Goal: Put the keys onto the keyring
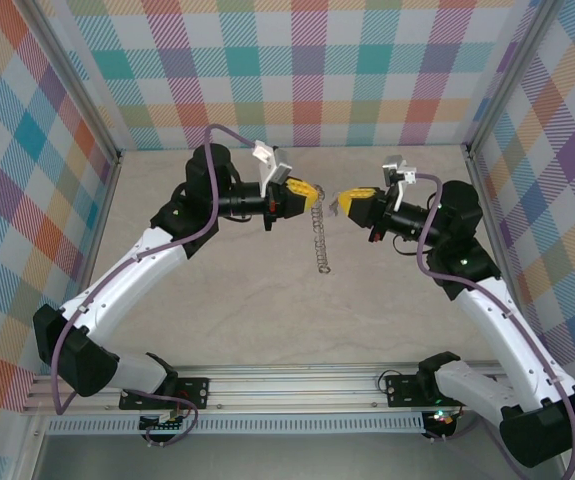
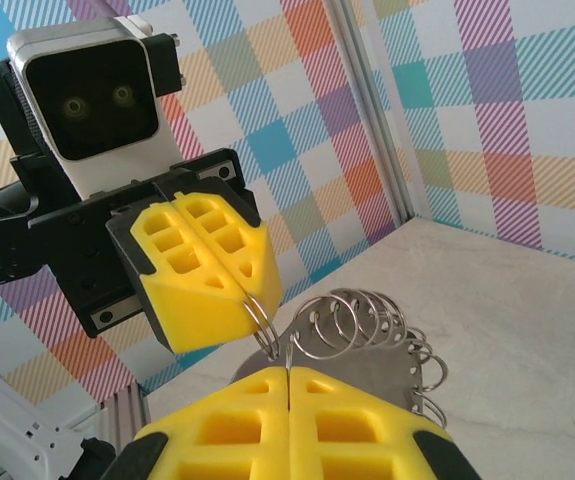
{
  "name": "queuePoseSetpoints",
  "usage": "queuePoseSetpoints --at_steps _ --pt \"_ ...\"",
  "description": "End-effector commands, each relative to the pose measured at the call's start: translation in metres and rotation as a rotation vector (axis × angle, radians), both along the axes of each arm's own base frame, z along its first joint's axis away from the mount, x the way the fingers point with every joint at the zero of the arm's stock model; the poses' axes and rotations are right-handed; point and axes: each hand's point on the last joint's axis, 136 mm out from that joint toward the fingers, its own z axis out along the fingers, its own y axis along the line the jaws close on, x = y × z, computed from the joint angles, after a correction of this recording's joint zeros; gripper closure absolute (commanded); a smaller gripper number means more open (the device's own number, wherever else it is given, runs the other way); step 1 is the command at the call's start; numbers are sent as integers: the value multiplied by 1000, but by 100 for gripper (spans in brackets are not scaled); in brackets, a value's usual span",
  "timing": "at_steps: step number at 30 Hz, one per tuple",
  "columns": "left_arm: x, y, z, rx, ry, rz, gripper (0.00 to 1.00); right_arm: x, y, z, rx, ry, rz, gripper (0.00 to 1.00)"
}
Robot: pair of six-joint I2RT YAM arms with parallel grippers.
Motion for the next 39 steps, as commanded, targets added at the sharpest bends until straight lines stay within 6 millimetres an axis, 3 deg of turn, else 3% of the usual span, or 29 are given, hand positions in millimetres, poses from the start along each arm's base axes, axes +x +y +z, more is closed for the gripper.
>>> queuePoseSetpoints --at_steps 1,32,39 --pt "-5 -4 15 -15 -60 -32 100 -7 2 24 36 -63 36 100" --pt "-7 -13 16 -17 -63 -55 100 -4 24 14 30 5 116 100" --pt "-7 -13 15 -17 -63 -60 100 6 22 7 15 16 68 100"
